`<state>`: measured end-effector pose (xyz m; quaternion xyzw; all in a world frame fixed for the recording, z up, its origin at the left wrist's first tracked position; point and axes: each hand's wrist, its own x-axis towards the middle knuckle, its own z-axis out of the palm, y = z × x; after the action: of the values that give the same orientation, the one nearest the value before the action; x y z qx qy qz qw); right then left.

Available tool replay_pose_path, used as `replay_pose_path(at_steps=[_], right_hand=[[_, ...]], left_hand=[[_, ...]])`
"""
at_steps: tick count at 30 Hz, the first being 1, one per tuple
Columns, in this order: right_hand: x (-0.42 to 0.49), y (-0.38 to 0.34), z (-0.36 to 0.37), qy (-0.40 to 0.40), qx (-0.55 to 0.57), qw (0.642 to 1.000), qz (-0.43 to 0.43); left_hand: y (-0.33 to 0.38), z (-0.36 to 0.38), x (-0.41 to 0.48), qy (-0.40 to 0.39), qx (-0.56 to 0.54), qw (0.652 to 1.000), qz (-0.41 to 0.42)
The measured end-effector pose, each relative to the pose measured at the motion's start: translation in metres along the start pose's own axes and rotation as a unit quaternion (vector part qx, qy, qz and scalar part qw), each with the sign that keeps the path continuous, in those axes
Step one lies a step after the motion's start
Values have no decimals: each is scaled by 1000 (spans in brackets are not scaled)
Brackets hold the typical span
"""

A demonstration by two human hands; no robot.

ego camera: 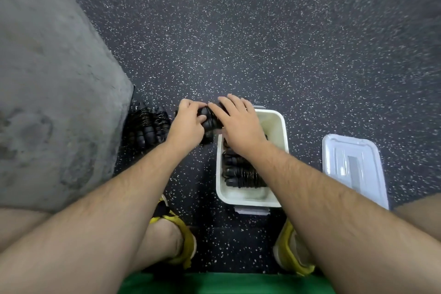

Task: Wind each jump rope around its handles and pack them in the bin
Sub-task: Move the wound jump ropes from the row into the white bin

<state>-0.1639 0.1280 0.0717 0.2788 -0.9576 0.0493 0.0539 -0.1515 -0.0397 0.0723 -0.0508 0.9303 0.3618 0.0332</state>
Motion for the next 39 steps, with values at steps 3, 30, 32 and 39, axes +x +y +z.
replay_pose_path(at_steps=[3,30,32,39], right_hand=[[-27,25,-1,-1,-21,999,24],[-35,51,104,-112,69,979,153],[-31,54,97,-145,69,976,145],[-24,43,55,-39,64,988,138]], left_hand=[[19,11,-3,-30,-4,998,50],[-22,86,-31,-84,121,986,72],[-23,82,-29,-84,114,987,78],[-30,65,-16,-40,65,993,87]])
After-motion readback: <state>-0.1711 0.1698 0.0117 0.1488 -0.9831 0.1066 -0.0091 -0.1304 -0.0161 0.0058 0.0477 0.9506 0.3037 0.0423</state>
